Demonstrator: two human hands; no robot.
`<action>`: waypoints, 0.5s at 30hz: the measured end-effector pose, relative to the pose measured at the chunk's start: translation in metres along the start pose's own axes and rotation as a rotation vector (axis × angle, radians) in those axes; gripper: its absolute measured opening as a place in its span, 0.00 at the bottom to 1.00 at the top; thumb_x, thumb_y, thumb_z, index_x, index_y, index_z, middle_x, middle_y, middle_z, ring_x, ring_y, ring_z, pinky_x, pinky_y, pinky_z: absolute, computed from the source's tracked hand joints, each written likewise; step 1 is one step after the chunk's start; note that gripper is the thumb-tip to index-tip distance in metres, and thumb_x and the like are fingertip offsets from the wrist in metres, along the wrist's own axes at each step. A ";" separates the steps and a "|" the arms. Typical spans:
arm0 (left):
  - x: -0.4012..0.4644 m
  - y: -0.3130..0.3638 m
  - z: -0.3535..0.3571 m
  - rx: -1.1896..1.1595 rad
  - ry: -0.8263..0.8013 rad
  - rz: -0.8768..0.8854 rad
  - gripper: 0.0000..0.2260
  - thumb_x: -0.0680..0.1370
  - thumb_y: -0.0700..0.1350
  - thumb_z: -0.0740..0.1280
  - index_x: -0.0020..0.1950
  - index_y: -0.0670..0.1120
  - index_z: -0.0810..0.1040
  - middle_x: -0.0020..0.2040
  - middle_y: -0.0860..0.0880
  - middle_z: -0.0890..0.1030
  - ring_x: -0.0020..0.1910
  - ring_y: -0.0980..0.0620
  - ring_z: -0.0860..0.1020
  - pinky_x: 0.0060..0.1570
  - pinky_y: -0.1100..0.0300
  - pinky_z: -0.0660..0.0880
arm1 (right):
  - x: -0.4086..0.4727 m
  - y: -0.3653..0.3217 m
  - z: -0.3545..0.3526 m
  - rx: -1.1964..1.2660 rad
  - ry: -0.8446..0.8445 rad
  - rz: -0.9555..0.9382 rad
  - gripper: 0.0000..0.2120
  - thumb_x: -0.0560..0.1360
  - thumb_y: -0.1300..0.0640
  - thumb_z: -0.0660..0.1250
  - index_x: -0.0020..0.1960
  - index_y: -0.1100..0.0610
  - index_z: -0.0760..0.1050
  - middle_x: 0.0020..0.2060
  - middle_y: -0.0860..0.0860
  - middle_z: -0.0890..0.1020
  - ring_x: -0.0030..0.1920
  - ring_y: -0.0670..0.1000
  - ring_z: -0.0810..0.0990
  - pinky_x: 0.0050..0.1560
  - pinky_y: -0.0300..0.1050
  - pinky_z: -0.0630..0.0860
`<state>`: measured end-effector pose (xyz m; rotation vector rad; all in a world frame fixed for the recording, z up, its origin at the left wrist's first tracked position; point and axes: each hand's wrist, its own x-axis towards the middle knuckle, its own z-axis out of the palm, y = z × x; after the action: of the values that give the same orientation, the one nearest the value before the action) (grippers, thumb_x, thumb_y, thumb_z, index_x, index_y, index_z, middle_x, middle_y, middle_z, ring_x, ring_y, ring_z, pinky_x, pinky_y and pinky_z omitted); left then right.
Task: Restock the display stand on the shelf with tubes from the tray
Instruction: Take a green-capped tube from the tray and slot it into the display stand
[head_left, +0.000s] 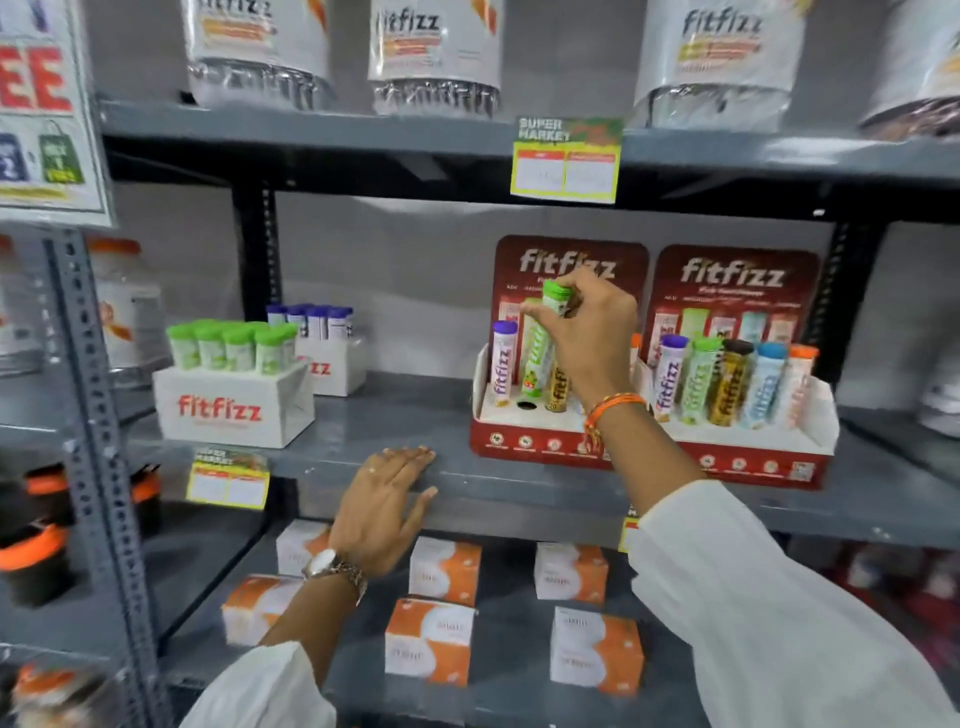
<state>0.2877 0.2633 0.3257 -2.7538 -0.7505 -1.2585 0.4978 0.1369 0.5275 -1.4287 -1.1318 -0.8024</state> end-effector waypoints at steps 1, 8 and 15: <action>0.000 0.000 0.001 0.007 0.022 0.002 0.20 0.80 0.53 0.59 0.68 0.47 0.77 0.65 0.48 0.80 0.61 0.47 0.77 0.70 0.59 0.58 | -0.002 0.004 0.007 -0.020 -0.013 0.000 0.14 0.67 0.50 0.81 0.45 0.56 0.79 0.38 0.50 0.83 0.39 0.50 0.80 0.42 0.46 0.78; 0.001 -0.004 0.013 -0.014 0.094 0.034 0.17 0.81 0.47 0.60 0.67 0.46 0.77 0.64 0.48 0.80 0.60 0.45 0.76 0.66 0.52 0.66 | -0.017 0.020 0.033 -0.135 -0.068 0.029 0.17 0.69 0.47 0.79 0.49 0.56 0.78 0.43 0.51 0.83 0.44 0.50 0.80 0.45 0.41 0.76; 0.003 -0.006 0.018 -0.015 0.112 0.032 0.16 0.81 0.46 0.60 0.66 0.44 0.78 0.64 0.47 0.80 0.61 0.45 0.76 0.66 0.51 0.67 | -0.018 0.020 0.040 -0.180 -0.090 0.014 0.18 0.69 0.46 0.79 0.49 0.57 0.78 0.45 0.54 0.84 0.46 0.52 0.82 0.47 0.46 0.80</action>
<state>0.2995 0.2733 0.3152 -2.6694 -0.6885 -1.4037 0.5068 0.1735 0.4966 -1.6346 -1.1385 -0.8544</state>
